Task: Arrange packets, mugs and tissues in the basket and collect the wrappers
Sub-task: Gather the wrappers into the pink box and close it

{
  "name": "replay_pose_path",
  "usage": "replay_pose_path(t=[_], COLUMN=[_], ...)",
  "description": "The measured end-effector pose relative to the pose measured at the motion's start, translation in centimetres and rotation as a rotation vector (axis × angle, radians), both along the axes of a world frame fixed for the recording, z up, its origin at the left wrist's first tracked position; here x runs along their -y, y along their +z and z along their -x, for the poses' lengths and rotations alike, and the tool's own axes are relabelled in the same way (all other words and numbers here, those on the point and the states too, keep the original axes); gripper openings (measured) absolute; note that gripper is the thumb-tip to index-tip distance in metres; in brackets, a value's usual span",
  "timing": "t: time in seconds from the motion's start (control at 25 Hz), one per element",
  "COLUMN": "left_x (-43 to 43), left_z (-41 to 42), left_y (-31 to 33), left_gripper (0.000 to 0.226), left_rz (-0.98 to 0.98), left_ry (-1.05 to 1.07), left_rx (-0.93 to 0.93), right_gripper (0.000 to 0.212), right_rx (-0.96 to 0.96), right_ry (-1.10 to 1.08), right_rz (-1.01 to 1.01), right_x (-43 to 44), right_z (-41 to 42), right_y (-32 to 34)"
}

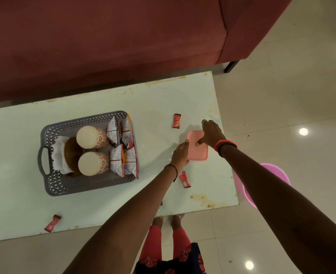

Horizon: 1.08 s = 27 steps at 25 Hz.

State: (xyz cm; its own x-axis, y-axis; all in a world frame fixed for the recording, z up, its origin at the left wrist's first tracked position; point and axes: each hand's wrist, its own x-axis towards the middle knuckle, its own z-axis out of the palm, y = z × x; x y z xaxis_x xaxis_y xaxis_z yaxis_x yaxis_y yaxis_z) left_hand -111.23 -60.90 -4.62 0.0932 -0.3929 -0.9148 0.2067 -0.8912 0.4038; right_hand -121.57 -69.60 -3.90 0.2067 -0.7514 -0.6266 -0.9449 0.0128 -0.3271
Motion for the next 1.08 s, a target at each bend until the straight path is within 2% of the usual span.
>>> replay_pose_path(t=[0.08,0.32,0.44,0.56,0.68,0.8,0.88,0.96,1.08], left_x=[-0.1,-0.7,-1.4,-2.9,-5.9,-9.5,-11.5,-13.4,-15.3], left_z=[0.0,-0.7,-1.3,-2.4,-4.0,-5.8,-7.0,-8.2,-9.9], left_y=[0.1,0.7,1.0,1.2,1.0,0.6,-0.1,-0.5,-1.5], left_gripper=[0.048,0.055,0.056,0.058,0.056,0.05,0.041,0.034,0.037], left_rz=[-0.003,-0.018,0.018,0.055,0.117,0.163,0.22,0.261,0.338], left_ry=[-0.007,-0.117,-0.152,-0.236,-0.335,-0.384,-0.463,-0.535,-0.743], left_rx=[0.001,0.007,0.048,0.153,0.283,0.329,0.364,0.344,0.336], right_gripper=[0.058,0.063,0.04,0.017,0.012,0.011,0.013,0.016,0.019], right_rx=[0.01,0.013,0.066,0.175,0.263,0.352,0.375,0.318,0.224], right_ry=[-0.018,-0.049,-0.066,-0.11,-0.134,-0.185,-0.144,-0.033,0.133], right_rz=[0.017,0.06,0.134,0.077,0.028,0.08,0.159,0.229,0.277], right_x=[-0.3,-1.4,-1.7,-2.0,-3.8,-6.2,-7.6,-9.0,-10.6], right_z=[-0.1,-0.1,0.1,0.0,-1.2,-3.6,-5.6,-7.3,-9.2], right_y=[0.4,1.6,3.0,4.9,6.3,6.5,5.8,4.5,1.8])
